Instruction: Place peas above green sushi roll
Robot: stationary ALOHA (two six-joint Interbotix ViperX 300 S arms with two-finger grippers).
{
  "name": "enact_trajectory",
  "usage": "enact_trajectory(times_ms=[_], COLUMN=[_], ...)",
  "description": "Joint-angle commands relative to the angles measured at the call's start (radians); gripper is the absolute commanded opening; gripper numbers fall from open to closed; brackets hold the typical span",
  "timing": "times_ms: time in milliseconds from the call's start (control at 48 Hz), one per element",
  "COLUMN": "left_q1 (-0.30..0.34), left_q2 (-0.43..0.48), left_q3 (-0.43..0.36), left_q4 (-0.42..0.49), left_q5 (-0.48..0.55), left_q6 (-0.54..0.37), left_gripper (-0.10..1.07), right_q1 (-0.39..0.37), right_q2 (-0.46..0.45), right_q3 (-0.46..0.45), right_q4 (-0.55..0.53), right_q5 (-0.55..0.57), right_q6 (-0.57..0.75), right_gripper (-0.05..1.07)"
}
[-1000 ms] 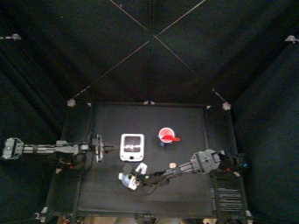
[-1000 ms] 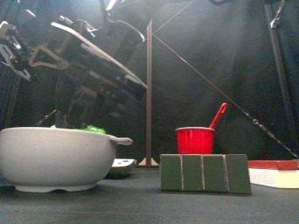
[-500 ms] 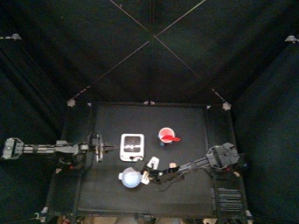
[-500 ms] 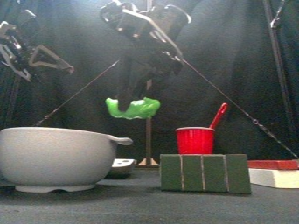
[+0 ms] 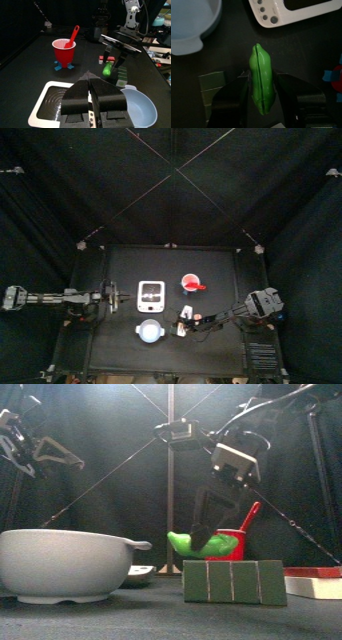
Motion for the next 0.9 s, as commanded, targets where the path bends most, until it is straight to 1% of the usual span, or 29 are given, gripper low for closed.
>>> enact_trajectory(times_ms=[0, 104, 229, 438, 667, 875], left_q1=[0.005, 0.003, 0.005, 0.005, 0.005, 0.005], left_q2=[0.002, 0.002, 0.002, 0.003, 0.003, 0.002], left_q3=[-0.014, -0.012, -0.012, -0.011, -0.011, -0.011], left_q4=[-0.002, -0.002, -0.002, -0.002, -0.002, -0.002], left_q5=[-0.009, -0.009, -0.009, -0.009, -0.009, -0.009], left_q6=[0.002, 0.002, 0.002, 0.002, 0.002, 0.002], left_gripper=[0.32, 0.32, 0.32, 0.32, 0.32, 0.32], right_q1=[-0.02, -0.023, -0.031, -0.048, -0.078, -0.11], right_q2=[-0.044, -0.041, -0.041, -0.034, -0.025, -0.025], right_q3=[0.014, 0.034, 0.043, 0.057, 0.083, 0.107], right_q4=[-0.025, -0.049, -0.038, -0.029, -0.028, -0.048], right_q5=[-0.006, -0.008, -0.018, -0.084, -0.101, -0.184], right_q6=[0.0, 0.002, 0.002, 0.003, 0.002, 0.0], right_gripper=[0.58, 0.59, 0.6, 0.6, 0.6, 0.6])
